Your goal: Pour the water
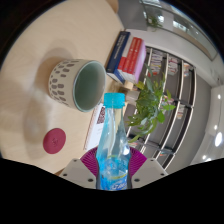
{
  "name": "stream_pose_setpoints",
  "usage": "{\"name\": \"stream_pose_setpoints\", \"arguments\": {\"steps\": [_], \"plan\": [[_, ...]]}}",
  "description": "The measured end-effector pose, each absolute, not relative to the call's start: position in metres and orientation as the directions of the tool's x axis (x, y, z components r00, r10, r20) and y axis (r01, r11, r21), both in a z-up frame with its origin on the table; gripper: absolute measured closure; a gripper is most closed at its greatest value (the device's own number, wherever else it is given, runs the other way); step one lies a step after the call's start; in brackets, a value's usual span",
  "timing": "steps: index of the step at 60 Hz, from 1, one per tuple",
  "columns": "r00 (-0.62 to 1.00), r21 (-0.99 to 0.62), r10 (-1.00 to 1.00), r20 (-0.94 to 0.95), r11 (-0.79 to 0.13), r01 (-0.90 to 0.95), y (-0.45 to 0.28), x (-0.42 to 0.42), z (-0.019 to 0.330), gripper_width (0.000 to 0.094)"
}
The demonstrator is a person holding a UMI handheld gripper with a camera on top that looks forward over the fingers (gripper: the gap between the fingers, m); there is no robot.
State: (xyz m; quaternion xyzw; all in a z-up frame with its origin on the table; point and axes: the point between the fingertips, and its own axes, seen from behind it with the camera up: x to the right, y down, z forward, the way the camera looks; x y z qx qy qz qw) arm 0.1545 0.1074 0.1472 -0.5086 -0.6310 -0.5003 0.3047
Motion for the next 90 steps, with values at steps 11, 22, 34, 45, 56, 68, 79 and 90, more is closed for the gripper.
{"name": "stream_pose_setpoints", "arguments": {"steps": [11,22,34,45,56,68,79,90], "plan": [[-0.592,0.61,0.332,0.735,0.059,0.79,0.121,0.146,0.147,0.0573],[-0.695,0.696,0.279,0.663,0.113,0.709,0.127,0.126,0.148,0.0574],[-0.504,0.516,0.313,0.805,0.05,0.855,0.125,0.13,0.153,0.0575],[0.189,-0.178,0.302,0.935,-0.065,0.982,0.105,0.11,0.201,0.0572],[0.754,-0.752,0.139,0.642,-0.082,0.655,0.093,0.115,0.266,0.0569],[0.971,-0.966,-0.002,0.238,-0.105,0.237,0.095,0.162,0.261,0.0556],[0.997,-0.982,-0.017,0.081,-0.173,0.076,0.11,0.188,0.188,0.0553],[1.0,-0.971,-0.008,0.014,-0.239,0.011,0.114,0.202,0.127,0.0555]]}}
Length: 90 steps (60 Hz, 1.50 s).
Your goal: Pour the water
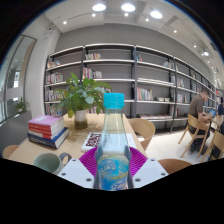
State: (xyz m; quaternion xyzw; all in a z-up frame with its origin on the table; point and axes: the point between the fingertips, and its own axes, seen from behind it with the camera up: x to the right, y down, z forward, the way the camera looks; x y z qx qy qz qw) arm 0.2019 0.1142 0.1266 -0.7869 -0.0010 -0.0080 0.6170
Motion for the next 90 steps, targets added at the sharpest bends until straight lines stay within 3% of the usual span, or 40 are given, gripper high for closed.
{"name": "stream_pose_setpoints", "arguments": {"steps": [4,18,26,33,45,56,62,76,90], "plan": [[1.0,-0.969,-0.016,0.0,-0.247,-0.004,0.12,0.197,0.104,0.0553],[0.999,-0.978,-0.032,0.007,-0.21,0.0,0.099,0.206,0.109,0.0494],[0.999,-0.966,-0.04,0.0,-0.26,-0.011,0.097,0.203,0.101,0.0364],[0.996,-0.943,-0.086,-0.032,-0.328,-0.059,0.079,0.21,0.086,0.0068],[0.991,-0.904,-0.134,0.021,-0.425,-0.038,-0.012,0.204,0.071,0.0084],[0.994,-0.842,-0.107,0.034,-0.539,-0.029,-0.11,0.146,0.06,0.0082],[0.997,-0.823,-0.074,0.017,-0.568,-0.028,-0.151,0.104,0.083,0.0073],[0.999,-0.86,0.004,0.046,-0.509,0.042,-0.183,0.026,0.173,0.0074],[0.999,-0.889,0.005,0.047,-0.456,0.043,-0.191,-0.003,0.238,0.0078]]}}
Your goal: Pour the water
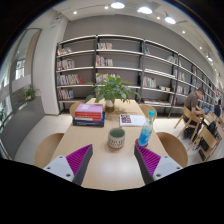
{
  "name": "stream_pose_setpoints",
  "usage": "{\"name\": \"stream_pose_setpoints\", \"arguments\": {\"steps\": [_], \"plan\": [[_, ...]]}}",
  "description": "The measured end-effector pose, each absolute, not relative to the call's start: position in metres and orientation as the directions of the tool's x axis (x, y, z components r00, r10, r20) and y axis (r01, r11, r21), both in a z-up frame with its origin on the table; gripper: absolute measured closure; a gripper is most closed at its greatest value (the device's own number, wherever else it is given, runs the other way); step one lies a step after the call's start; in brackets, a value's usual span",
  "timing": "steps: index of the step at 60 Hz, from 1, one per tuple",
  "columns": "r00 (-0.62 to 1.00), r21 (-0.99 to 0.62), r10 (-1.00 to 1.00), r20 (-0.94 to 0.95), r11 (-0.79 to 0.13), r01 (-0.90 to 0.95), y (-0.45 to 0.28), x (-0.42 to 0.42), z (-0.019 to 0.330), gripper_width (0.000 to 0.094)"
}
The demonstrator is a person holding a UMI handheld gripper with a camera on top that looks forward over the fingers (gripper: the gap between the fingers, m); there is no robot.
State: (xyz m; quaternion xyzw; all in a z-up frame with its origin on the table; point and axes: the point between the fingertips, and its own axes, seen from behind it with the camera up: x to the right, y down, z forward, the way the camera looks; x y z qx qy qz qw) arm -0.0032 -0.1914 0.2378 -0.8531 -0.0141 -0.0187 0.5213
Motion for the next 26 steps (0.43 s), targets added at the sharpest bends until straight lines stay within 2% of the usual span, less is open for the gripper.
{"name": "stream_pose_setpoints", "arguments": {"steps": [26], "plan": [[0.999,-0.891,-0.041,0.004,-0.453,-0.015,-0.208,-0.014,0.266,0.0078]]}}
